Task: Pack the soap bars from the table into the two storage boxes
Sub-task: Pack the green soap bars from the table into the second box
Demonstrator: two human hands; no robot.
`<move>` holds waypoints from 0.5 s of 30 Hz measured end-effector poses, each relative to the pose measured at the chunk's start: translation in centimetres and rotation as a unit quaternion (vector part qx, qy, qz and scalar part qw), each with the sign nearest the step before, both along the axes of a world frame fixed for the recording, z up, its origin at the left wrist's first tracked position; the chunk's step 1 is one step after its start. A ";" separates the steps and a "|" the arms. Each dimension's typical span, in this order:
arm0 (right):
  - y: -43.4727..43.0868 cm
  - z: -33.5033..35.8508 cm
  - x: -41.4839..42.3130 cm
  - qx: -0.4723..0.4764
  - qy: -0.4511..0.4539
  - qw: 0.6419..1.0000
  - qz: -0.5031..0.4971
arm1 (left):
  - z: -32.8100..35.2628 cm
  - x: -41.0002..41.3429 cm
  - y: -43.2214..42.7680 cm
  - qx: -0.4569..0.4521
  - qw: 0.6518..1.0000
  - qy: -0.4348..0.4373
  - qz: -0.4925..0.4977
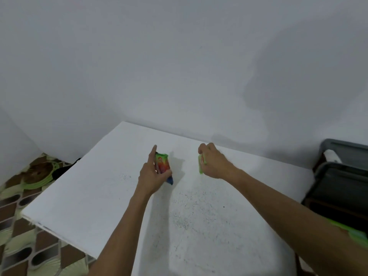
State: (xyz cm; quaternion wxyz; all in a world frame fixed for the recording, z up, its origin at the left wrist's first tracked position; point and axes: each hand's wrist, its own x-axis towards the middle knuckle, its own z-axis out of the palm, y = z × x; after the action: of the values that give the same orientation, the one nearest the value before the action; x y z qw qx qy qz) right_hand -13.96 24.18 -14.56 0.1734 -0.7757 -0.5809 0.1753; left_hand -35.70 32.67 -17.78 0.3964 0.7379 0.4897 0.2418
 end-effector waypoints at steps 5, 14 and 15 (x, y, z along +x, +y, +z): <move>-6.0 0.2 1.1 0.073 0.213 0.959 -0.172 | 2.6 1.4 -5.3 -0.044 0.987 -0.153 0.017; -19.6 5.4 3.0 0.265 0.484 0.808 -0.206 | 6.3 6.1 -14.4 -0.187 0.911 -0.367 0.000; -21.2 5.7 3.5 0.277 0.475 0.809 -0.206 | 6.6 6.9 -15.7 -0.196 0.905 -0.376 -0.005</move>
State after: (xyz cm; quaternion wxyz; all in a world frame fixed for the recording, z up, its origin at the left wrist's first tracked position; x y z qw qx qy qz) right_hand -10.47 2.98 -8.81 0.6674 -0.6163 -0.2766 0.3136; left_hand -28.76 17.00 -11.14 0.6894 0.5020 0.3379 0.3982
